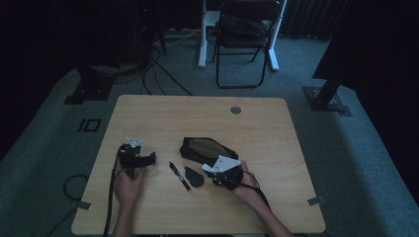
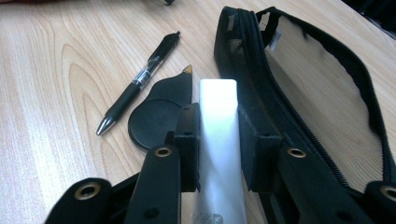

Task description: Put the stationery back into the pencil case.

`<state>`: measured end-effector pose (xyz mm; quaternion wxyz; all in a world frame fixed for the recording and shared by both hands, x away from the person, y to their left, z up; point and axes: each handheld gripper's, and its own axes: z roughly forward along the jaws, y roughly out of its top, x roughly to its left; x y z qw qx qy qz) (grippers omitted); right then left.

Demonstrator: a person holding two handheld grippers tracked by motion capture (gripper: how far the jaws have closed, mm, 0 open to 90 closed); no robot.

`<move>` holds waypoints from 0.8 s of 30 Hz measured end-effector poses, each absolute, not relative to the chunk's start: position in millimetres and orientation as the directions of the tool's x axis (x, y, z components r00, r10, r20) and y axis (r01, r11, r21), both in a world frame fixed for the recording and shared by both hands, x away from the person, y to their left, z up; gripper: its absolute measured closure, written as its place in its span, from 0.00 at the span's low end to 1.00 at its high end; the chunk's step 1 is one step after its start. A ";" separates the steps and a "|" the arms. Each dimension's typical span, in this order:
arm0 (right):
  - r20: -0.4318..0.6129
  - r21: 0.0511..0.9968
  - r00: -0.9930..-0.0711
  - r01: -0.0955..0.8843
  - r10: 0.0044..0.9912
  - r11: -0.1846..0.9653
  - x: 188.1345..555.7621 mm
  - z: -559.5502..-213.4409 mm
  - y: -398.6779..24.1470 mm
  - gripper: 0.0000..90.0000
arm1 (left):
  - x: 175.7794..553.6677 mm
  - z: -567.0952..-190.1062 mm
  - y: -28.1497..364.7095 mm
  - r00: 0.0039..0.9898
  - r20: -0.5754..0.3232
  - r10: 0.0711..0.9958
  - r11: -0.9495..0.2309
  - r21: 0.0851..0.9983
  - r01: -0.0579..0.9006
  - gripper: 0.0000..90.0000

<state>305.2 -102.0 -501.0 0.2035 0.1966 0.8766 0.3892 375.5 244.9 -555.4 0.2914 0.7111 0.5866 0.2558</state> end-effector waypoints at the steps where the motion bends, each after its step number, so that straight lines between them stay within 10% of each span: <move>1: -0.203 0.764 -0.839 0.186 0.504 0.618 305.2 -500.3 -102.4 0.79 | 375.5 -555.3 244.9 0.181 0.022 0.983 -0.142 0.714 0.685 0.15; 24: -0.211 0.785 -0.828 0.172 0.519 0.595 308.9 -484.8 -107.4 0.79 | 375.5 -555.4 244.9 0.181 0.022 0.983 -0.142 0.714 0.685 0.15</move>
